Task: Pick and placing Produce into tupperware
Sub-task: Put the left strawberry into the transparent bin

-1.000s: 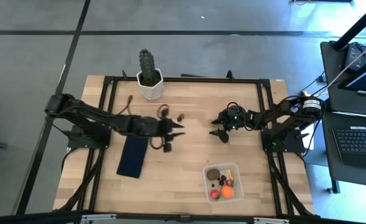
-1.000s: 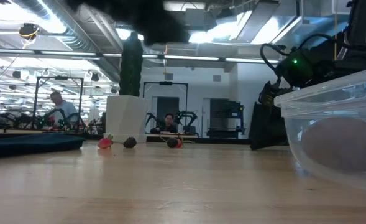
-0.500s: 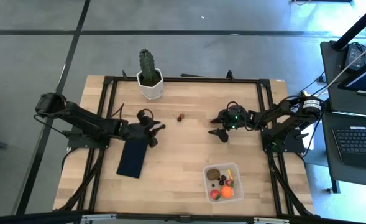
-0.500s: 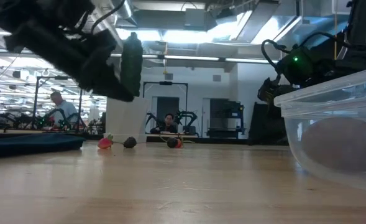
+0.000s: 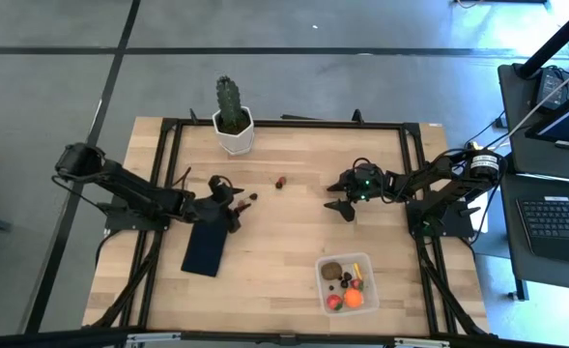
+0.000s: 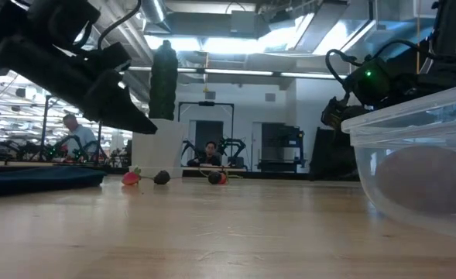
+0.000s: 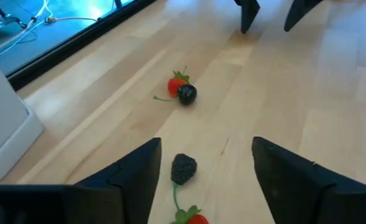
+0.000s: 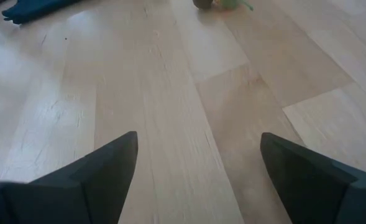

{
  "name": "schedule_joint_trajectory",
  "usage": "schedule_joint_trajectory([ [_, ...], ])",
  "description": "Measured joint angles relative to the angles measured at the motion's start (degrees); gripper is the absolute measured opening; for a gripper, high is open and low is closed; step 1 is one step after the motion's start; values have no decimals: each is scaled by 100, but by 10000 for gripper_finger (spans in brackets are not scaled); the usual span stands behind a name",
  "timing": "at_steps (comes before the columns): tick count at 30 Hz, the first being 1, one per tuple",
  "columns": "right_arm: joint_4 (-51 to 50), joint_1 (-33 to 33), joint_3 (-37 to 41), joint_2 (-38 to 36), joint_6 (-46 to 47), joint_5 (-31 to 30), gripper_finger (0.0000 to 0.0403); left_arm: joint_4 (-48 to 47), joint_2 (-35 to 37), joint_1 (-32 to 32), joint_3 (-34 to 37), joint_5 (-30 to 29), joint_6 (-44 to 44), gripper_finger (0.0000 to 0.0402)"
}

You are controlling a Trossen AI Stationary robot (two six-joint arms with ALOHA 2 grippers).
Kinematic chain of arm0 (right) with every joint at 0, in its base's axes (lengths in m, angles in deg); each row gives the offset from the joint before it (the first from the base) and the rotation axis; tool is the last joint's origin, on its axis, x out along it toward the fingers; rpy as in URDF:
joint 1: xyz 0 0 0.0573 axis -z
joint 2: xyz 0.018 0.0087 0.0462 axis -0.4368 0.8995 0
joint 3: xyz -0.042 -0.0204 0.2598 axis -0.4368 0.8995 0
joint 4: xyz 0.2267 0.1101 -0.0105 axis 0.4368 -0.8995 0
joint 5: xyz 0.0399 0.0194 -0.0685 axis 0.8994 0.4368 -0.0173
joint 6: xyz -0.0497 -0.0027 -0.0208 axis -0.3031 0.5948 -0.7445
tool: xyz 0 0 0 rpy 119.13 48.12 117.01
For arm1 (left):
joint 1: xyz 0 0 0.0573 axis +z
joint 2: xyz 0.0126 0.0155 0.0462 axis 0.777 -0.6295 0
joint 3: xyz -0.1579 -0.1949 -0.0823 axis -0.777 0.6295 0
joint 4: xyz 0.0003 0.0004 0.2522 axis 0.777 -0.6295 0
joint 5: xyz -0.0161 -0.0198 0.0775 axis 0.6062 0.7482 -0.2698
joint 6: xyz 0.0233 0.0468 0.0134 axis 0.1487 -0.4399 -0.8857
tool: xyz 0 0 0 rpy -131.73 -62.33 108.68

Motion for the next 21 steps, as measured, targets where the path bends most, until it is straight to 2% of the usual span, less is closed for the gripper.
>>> schedule_joint_trajectory([
  [5,-1,0,0,0,-5,-1,339,-28,-134,-248,0,-22,39,252],
  [8,0,0,0,0,-16,-1,339,-33,-253,-326,0,-152,338,250],
  [12,-2,0,-2,0,-17,-3,339,-38,-476,-376,0,-635,764,246],
  [21,-2,1,-2,0,-17,-3,339,-33,-1190,-343,0,-806,1578,245],
])
